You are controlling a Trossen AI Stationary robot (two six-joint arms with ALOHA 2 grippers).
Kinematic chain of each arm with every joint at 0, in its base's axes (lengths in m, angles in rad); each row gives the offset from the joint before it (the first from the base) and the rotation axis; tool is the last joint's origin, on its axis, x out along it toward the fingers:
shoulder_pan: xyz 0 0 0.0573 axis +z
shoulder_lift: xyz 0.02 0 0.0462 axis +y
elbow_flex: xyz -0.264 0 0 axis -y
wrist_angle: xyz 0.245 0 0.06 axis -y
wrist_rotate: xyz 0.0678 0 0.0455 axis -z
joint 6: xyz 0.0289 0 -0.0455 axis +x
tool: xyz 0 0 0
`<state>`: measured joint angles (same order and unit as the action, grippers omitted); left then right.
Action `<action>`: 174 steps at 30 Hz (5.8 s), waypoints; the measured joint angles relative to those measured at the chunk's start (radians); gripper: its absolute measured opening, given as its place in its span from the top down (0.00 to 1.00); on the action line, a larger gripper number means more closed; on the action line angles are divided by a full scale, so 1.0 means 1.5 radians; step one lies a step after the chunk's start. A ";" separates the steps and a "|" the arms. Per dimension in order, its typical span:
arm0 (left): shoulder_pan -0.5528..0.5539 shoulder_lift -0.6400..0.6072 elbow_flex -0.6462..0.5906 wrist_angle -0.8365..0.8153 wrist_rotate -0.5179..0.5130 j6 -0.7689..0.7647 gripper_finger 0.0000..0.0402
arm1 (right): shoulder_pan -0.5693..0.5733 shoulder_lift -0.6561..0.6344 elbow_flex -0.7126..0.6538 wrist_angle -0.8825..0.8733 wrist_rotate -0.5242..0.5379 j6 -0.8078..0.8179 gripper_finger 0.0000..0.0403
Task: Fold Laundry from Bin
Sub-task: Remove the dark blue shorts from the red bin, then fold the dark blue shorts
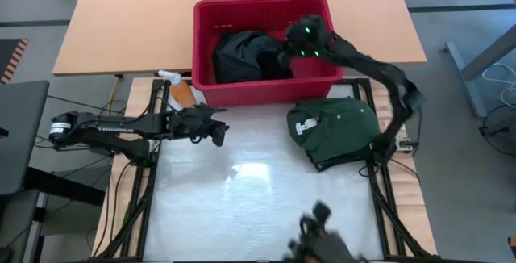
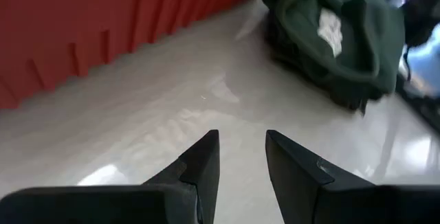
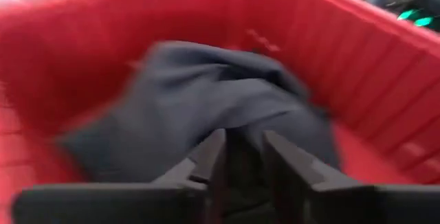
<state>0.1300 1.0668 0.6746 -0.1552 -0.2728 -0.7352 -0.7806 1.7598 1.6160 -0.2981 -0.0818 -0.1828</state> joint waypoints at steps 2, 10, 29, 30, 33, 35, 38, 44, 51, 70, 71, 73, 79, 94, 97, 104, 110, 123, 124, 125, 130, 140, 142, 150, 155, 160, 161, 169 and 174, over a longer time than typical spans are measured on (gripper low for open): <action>0.001 0.000 0.000 -0.002 0.000 -0.033 0.73 | -0.030 0.067 0.048 -0.014 -0.004 -0.032 0.55; -0.018 0.000 0.000 -0.002 -0.011 -0.114 0.73 | -0.086 0.285 0.232 -0.126 -0.082 -0.184 0.34; -0.023 -0.001 0.000 0.013 -0.025 -0.134 0.73 | -0.013 0.301 0.370 -0.091 -0.048 -0.218 0.93; -0.023 -0.001 0.000 0.012 -0.023 -0.123 0.73 | -0.010 0.278 0.371 -0.090 -0.044 -0.222 0.93; -0.019 -0.001 0.000 0.012 -0.003 -0.077 0.73 | 0.006 0.198 0.371 -0.088 -0.044 -0.228 0.95; -0.014 -0.001 0.000 0.011 0.015 -0.044 0.73 | 0.023 0.140 0.371 -0.091 -0.044 -0.226 0.95; -0.008 -0.001 0.000 0.010 0.045 0.013 0.73 | 0.058 0.050 0.372 -0.101 -0.048 -0.180 0.95; -0.004 -0.012 0.000 -0.006 0.160 0.109 0.73 | 0.195 -0.107 0.373 -0.128 -0.049 -0.029 0.95; -0.061 -0.076 0.000 -0.042 0.261 0.200 0.73 | 0.449 -0.185 0.373 -0.209 -0.049 0.100 0.95; -0.303 -0.087 -0.006 0.127 0.112 0.318 0.73 | 0.854 -0.093 0.371 -0.334 0.377 0.301 0.95; -0.313 -0.087 -0.006 0.129 0.093 0.320 0.73 | 0.852 -0.095 0.371 -0.384 0.396 0.344 0.95; -0.329 -0.087 -0.006 0.134 0.055 0.314 0.73 | 0.843 -0.096 0.372 -0.501 0.422 0.435 0.94; -0.354 -0.087 -0.006 0.133 -0.031 0.230 0.73 | 0.784 -0.091 0.276 -0.788 0.480 0.731 0.94; -0.386 0.111 -0.006 0.325 -0.132 0.128 0.73 | 0.468 -0.090 -0.023 -0.536 0.027 0.439 0.86; -0.386 0.181 -0.002 0.459 -0.101 0.157 0.73 | 0.418 -0.100 -0.019 -0.611 0.009 0.384 0.85; -0.386 0.330 0.118 0.446 0.039 0.238 0.73 | 0.392 -0.208 -0.019 -0.729 0.041 0.312 0.79; -0.348 0.407 0.300 0.220 0.180 0.314 0.73 | 0.408 -0.329 -0.072 -0.718 0.037 0.313 0.66; -0.343 0.544 0.557 -0.022 0.232 0.389 0.65 | 0.666 -0.543 -0.370 -0.431 -0.001 0.477 0.39; -0.349 0.560 0.577 -0.038 0.232 0.389 0.63 | 0.696 -0.546 -0.380 -0.403 0.005 0.493 0.39; -0.356 0.572 0.594 -0.051 0.234 0.389 0.62 | 0.727 -0.545 -0.390 -0.372 0.011 0.510 0.40; -0.372 0.610 0.637 -0.064 0.320 0.397 0.54 | 0.864 -0.512 -0.420 -0.249 0.081 0.572 0.41; -0.443 0.714 0.637 0.001 0.211 0.401 0.52 | 0.996 -0.350 -0.423 -0.191 0.142 0.708 0.42; -0.455 0.733 0.637 0.017 0.165 0.395 0.52 | 1.008 -0.328 -0.423 -0.181 0.143 0.731 0.42; -0.478 0.765 0.637 -0.005 0.059 0.320 0.52 | 1.032 -0.274 -0.423 -0.156 0.143 0.785 0.42; -0.479 0.784 0.637 -0.030 0.060 0.257 0.52 | 1.032 -0.264 -0.423 -0.156 0.143 0.787 0.42; -0.489 0.797 0.637 -0.044 0.061 0.188 0.54 | 1.034 -0.267 -0.422 -0.161 0.143 0.787 0.42; -0.490 0.796 0.637 -0.049 0.050 0.157 0.57 | 1.035 -0.267 -0.422 -0.168 0.143 0.787 0.42; -0.482 0.722 0.636 -0.110 -0.040 0.129 0.96 | 1.035 -0.267 -0.422 -0.229 0.143 0.779 0.42; -0.482 0.585 0.636 -0.178 -0.127 0.195 0.99 | 1.035 -0.267 -0.422 -0.260 0.143 0.700 0.42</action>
<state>-0.5937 1.9441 1.6287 -0.4218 -0.4636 -0.4434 0.7715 1.3598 0.9825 -0.6884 0.1324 0.8678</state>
